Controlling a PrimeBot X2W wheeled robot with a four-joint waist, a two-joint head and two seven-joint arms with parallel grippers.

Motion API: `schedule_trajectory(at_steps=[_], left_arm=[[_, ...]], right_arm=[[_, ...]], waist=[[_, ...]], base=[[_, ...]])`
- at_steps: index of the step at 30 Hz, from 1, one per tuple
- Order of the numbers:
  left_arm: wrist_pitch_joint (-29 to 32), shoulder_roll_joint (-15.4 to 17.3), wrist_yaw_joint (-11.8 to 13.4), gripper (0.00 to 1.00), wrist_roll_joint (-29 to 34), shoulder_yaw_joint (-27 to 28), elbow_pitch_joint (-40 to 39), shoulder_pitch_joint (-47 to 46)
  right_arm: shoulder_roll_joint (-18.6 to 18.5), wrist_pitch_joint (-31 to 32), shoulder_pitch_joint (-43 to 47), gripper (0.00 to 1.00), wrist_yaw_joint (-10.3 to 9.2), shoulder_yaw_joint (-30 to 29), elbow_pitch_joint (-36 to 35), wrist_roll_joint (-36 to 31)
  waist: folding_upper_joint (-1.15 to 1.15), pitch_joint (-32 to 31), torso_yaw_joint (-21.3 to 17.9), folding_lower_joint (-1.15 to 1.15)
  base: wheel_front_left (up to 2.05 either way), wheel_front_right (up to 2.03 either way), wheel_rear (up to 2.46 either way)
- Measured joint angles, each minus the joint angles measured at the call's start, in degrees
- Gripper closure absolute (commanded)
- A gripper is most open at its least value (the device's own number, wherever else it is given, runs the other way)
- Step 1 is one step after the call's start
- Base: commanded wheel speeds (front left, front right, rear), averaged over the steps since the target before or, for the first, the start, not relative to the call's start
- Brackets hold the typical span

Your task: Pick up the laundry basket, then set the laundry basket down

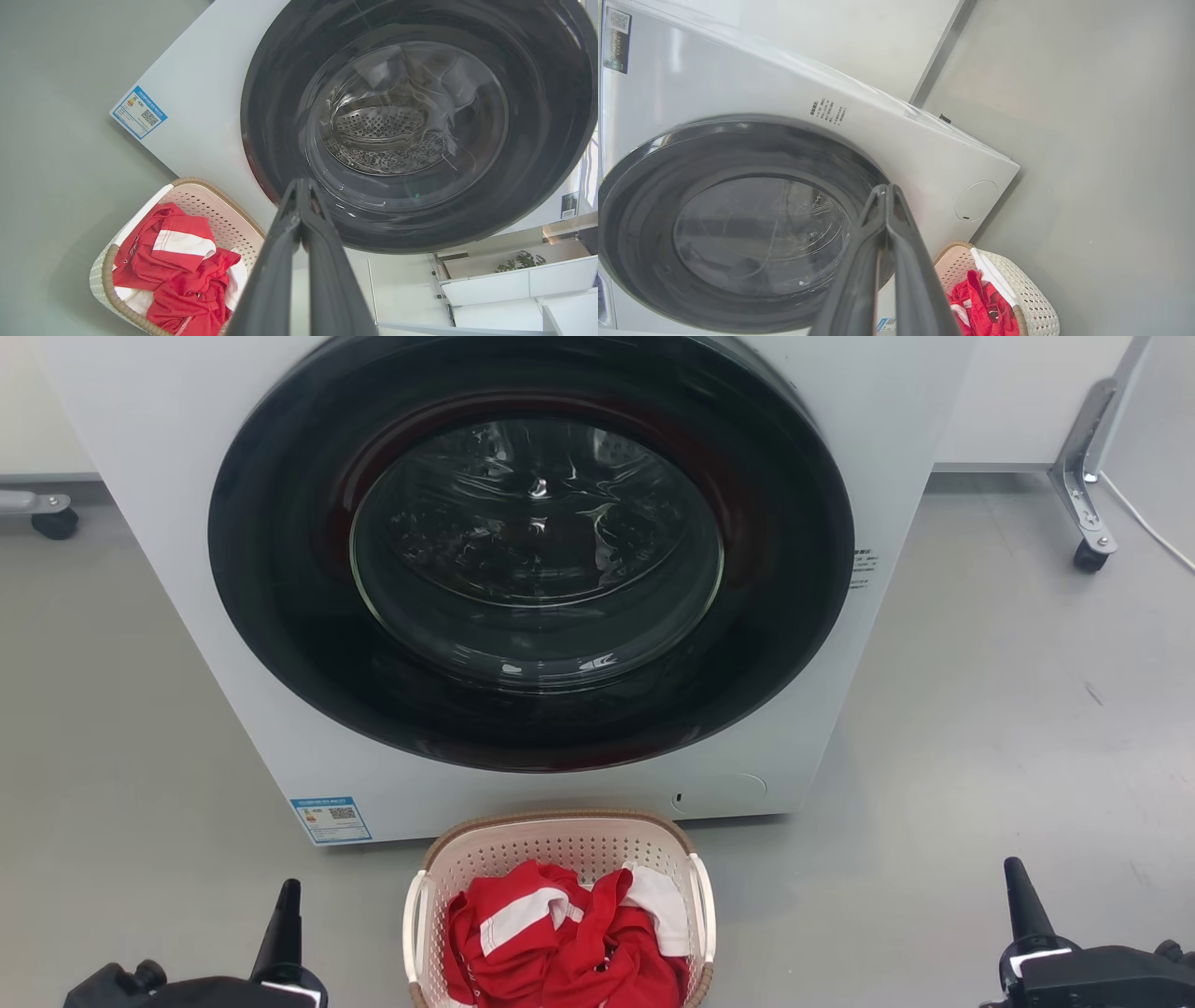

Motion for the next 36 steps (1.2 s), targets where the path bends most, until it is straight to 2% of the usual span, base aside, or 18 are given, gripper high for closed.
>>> schedule_trajectory(at_steps=[29,36], left_arm=[[5.75,-0.57,-4.07,1.0,-24.6,3.82,2.07,-3.49],[6.03,-0.64,-4.49,1.0,-26.08,3.93,2.22,-3.65]], right_arm=[[0.89,5.69,-1.53,1.0,4.05,-5.82,1.83,22.54],[0.96,6.09,-2.26,1.0,4.35,-6.08,1.92,23.36]], waist=[[0.0,-0.73,-0.2,0.0],[0.0,-0.75,-0.21,0.0]], base=[[0.0,0.0,0.0],[0.0,0.0,0.0]])
